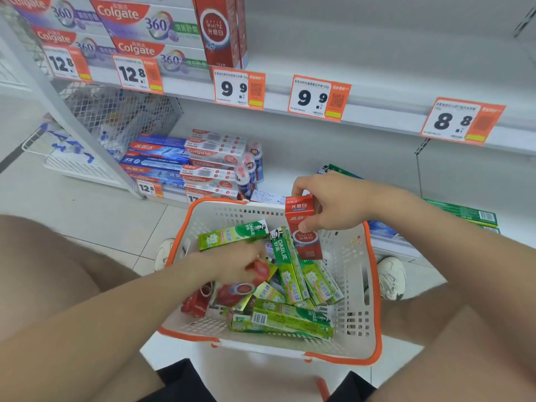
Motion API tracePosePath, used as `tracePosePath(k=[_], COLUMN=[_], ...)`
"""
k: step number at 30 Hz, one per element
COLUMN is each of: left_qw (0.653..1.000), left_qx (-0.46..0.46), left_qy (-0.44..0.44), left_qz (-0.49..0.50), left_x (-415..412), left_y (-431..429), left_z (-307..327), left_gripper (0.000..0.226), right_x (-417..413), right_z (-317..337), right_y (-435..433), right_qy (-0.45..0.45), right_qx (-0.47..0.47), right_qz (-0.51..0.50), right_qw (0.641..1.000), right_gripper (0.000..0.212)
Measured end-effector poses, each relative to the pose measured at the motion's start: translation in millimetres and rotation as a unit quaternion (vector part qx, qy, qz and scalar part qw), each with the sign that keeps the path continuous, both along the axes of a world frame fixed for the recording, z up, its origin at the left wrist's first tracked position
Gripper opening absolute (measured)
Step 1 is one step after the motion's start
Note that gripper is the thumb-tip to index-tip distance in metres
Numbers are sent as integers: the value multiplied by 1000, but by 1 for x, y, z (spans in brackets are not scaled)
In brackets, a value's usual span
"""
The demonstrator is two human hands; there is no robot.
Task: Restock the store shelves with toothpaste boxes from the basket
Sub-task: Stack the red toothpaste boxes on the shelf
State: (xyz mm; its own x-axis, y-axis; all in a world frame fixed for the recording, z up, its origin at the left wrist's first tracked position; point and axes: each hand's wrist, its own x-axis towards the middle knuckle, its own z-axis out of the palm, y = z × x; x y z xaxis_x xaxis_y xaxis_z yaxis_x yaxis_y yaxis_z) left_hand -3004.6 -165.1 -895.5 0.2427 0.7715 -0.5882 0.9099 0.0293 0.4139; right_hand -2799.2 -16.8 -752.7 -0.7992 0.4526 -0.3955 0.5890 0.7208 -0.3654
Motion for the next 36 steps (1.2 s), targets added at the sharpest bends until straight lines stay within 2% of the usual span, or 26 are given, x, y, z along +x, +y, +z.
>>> tracePosePath(k=[2, 4, 8, 13, 16, 20, 22, 24, 27, 29, 36], left_qw=[985, 944, 870, 811, 774, 735, 738, 746, 744, 735, 694], left_qx=[16, 29, 76, 110, 138, 221, 277, 336, 388, 393, 370], left_qy=[-119, -234, -368, -441, -482, -509, -489, -445, -389, -380, -402], left_qz=[124, 229, 318, 368, 386, 390, 374, 364, 380, 401, 469], left_x=[-8, -12, -13, -12, -13, -22, -27, -33, -45, -53, -77], left_y=[14, 27, 38, 51, 58, 72, 81, 88, 100, 109, 128], left_z=[18, 46, 88, 123, 142, 179, 198, 215, 232, 238, 247], left_gripper=[33, 31, 34, 32, 33, 32, 29, 29, 26, 24, 26], right_x=[-1, -2, 0, -1, -5, -21, -33, -45, -62, -75, -124], right_z=[6, 13, 24, 36, 44, 61, 72, 85, 103, 105, 93], right_y=[4, 8, 16, 22, 23, 25, 27, 30, 39, 54, 101], right_qy=[17, 35, 63, 126, 220, 388, 483, 558, 627, 623, 537], right_qx=[14, 34, 59, 30, -1, 25, 26, 68, 107, 107, 85], right_qz=[-22, -47, -109, -187, -242, -263, -249, -221, -204, -219, -249], right_qw=[1000, 998, 990, 974, 945, 883, 839, 797, 744, 744, 802], right_gripper=[41, 38, 38, 47, 50, 46, 43, 41, 42, 42, 44])
